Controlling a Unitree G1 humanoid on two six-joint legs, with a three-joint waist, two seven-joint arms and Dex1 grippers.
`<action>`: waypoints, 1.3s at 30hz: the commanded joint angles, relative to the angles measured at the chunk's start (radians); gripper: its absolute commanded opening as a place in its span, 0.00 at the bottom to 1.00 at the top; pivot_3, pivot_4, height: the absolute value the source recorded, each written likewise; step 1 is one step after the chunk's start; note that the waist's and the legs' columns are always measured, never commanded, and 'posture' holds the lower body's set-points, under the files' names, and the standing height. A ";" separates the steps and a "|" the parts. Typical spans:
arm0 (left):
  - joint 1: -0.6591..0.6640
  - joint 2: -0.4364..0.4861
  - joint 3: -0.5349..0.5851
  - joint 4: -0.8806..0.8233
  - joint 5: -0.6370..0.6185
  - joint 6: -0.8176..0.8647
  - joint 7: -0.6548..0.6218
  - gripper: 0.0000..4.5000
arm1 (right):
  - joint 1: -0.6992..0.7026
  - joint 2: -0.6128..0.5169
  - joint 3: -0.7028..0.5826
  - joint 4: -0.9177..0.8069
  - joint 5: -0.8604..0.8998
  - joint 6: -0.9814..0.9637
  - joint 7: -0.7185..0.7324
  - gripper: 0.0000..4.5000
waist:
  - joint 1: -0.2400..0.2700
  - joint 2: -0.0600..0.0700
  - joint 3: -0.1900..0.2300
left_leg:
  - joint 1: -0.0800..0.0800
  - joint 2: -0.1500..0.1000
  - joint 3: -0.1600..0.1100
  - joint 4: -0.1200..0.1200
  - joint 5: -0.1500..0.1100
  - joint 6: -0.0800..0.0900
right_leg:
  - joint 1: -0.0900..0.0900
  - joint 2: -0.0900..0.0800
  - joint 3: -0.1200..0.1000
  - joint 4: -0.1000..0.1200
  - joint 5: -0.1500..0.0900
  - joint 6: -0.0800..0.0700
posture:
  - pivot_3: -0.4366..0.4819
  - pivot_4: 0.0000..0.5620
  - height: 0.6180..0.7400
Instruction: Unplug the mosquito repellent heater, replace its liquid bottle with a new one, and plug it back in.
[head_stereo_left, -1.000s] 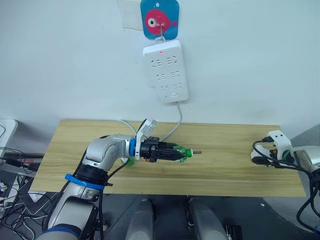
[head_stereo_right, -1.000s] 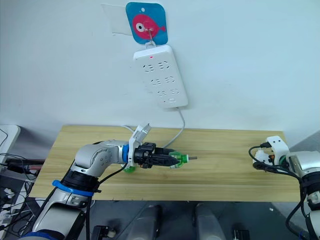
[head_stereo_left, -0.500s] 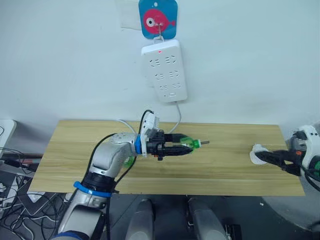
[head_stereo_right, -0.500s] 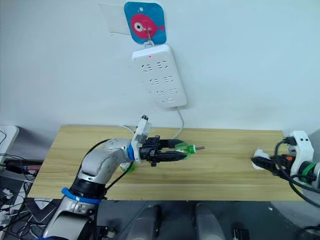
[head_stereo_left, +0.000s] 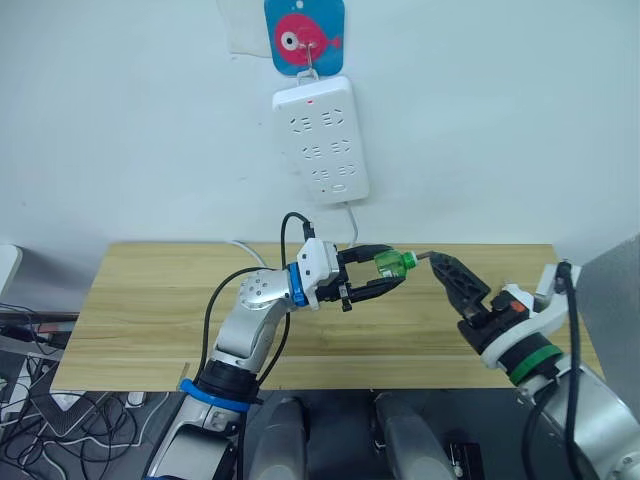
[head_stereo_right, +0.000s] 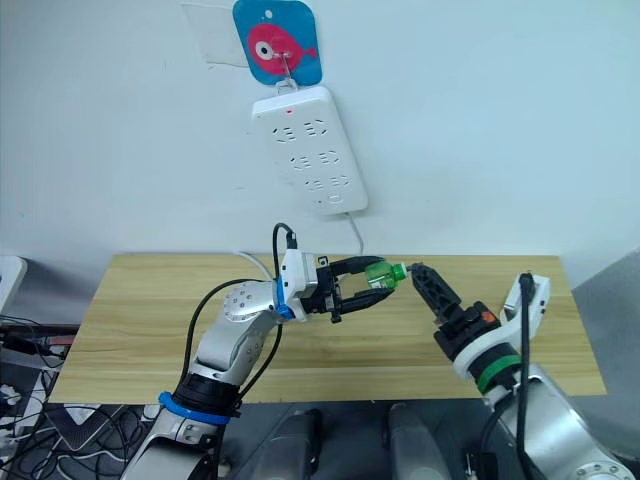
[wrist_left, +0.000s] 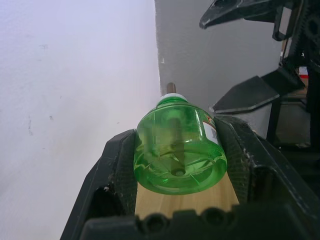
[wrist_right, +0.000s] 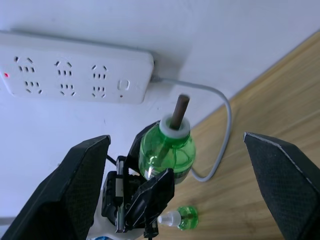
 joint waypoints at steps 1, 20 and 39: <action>0.008 -0.008 -0.020 -0.067 -0.014 -0.007 0.003 0.49 | -0.034 0.011 0.055 -0.004 -0.060 -0.046 0.013 0.99 | 0.000 0.000 0.000 | 0.000 0.000 0.000 0.000 0.000 0.000 | 0.000 0.000 0.000 0.000 0.000 0.000 | 0.54 0.52 1.00; 0.023 -0.040 -0.048 -0.080 -0.007 -0.009 0.055 0.49 | -0.119 0.040 0.162 0.084 -0.171 -0.085 0.054 0.37 | 0.000 0.000 0.000 | 0.000 0.000 0.000 0.000 0.000 0.000 | 0.000 0.000 0.000 0.000 0.000 0.000 | 0.54 0.53 1.00; -0.004 0.084 -0.027 -0.084 0.013 -0.003 -0.001 1.00 | -0.122 -0.168 -0.011 0.212 -0.197 -0.053 0.169 0.19 | 0.003 0.000 0.000 | 0.000 0.000 0.001 0.000 0.000 0.000 | 0.000 0.000 0.000 0.000 0.000 0.000 | 0.57 0.52 1.00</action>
